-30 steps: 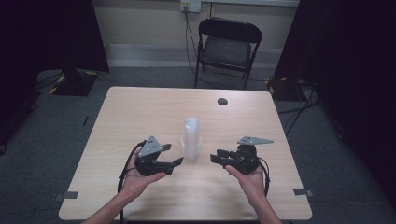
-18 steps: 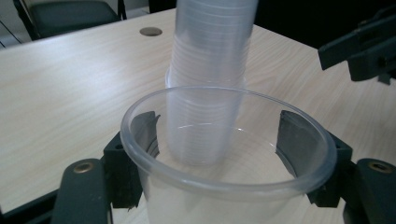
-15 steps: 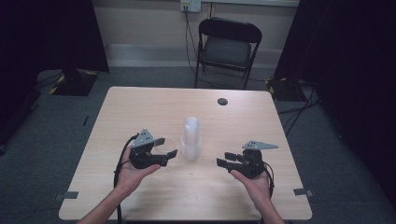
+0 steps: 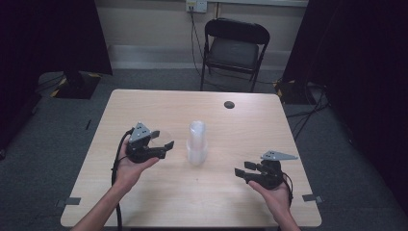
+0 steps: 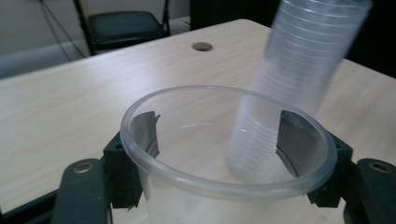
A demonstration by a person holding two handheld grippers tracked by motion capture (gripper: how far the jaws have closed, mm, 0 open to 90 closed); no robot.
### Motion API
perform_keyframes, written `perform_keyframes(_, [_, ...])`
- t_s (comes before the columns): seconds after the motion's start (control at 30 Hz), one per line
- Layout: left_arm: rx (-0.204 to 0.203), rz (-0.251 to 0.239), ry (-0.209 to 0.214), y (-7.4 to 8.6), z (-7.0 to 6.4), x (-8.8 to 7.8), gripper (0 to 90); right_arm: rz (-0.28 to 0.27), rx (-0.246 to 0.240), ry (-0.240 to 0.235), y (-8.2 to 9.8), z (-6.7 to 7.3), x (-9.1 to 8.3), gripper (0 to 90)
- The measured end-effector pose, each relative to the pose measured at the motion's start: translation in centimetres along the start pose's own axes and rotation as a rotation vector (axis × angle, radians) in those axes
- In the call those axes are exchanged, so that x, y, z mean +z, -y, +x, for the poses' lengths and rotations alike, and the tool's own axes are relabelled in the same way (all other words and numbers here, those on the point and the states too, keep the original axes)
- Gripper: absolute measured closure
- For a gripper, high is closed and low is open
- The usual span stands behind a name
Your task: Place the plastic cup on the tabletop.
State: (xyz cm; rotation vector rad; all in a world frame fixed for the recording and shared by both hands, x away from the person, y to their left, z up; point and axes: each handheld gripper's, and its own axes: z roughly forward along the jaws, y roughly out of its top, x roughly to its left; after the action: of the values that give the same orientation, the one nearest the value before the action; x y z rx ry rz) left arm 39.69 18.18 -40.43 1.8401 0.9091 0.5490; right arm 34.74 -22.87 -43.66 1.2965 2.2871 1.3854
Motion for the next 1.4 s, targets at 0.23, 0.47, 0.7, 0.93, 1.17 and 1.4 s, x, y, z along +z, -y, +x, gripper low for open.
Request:
perform_keyframes(0.23, [-0.007,0.005,-0.042,-0.2,2.0,1.1,29.4,0.003,0.007,0.004,0.8,-0.3,-0.1,42.3])
perform_keyframes(0.47, [-0.009,-0.056,-0.087,-0.3,3.6,2.3,28.9,0.006,0.003,-0.005,1.2,-0.1,0.1,42.3])
perform_keyframes(0.7, [-0.073,-0.050,-0.084,0.6,5.0,4.3,28.6,0.020,0.000,0.006,1.6,-0.2,0.6,42.7])
perform_keyframes(0.93, [-0.086,-0.055,-0.108,0.7,5.6,5.8,28.4,0.019,0.001,0.016,1.6,-0.1,0.6,42.2])
perform_keyframes(1.17, [-0.079,-0.010,-0.090,1.4,5.7,7.3,27.0,0.022,-0.004,0.022,1.6,-0.2,0.5,42.9])
perform_keyframes(1.4, [-0.094,0.022,-0.082,1.8,5.5,8.2,24.6,0.023,-0.005,0.020,1.6,-0.3,0.5,42.8])
